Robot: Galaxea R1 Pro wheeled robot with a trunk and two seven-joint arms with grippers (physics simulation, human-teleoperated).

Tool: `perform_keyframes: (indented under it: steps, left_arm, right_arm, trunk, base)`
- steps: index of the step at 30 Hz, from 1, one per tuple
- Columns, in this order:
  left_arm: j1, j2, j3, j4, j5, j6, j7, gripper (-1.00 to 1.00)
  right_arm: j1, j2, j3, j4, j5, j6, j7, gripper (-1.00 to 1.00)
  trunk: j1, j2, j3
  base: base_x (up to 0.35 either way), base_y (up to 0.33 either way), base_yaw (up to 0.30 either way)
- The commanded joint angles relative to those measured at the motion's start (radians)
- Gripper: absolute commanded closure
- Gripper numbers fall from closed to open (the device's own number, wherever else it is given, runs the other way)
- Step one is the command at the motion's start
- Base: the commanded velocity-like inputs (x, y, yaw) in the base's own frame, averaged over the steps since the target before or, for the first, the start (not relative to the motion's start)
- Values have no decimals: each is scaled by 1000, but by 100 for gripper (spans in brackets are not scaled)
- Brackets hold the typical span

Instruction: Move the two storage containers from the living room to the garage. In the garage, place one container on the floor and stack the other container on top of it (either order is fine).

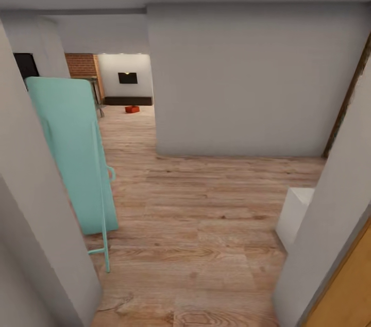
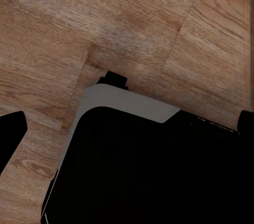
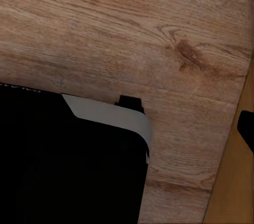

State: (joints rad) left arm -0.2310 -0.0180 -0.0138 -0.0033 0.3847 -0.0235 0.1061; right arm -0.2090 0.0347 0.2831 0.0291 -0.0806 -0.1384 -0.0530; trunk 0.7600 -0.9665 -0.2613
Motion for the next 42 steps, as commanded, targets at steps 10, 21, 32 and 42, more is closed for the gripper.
perform_keyframes:
  steps: [10,21,32,42]
  left_arm:
    - [-1,0,-2,0,4,-3,3,-100]
    - [-1,0,-3,0,3,-3,3,-100]
    - [-1,0,-3,0,2,-3,3,-100]
    - [-1,0,-3,0,3,-3,3,-100]
  right_arm:
    - [-1,1,8,3,-8,-6,-2,-100]
    - [-1,1,8,3,-8,-6,-2,-100]
    - [-1,1,8,3,-8,-6,-2,-100]
    - [-1,1,8,3,-8,-6,-2,-100]
  trunk:
    - [1,-1,-1]
    - [1,-1,-1]
    - [1,-1,-1]
    - [1,-1,-1]
  base:
    - [325,0,0]
    - [325,0,0]
    - [325,0,0]
    - [325,0,0]
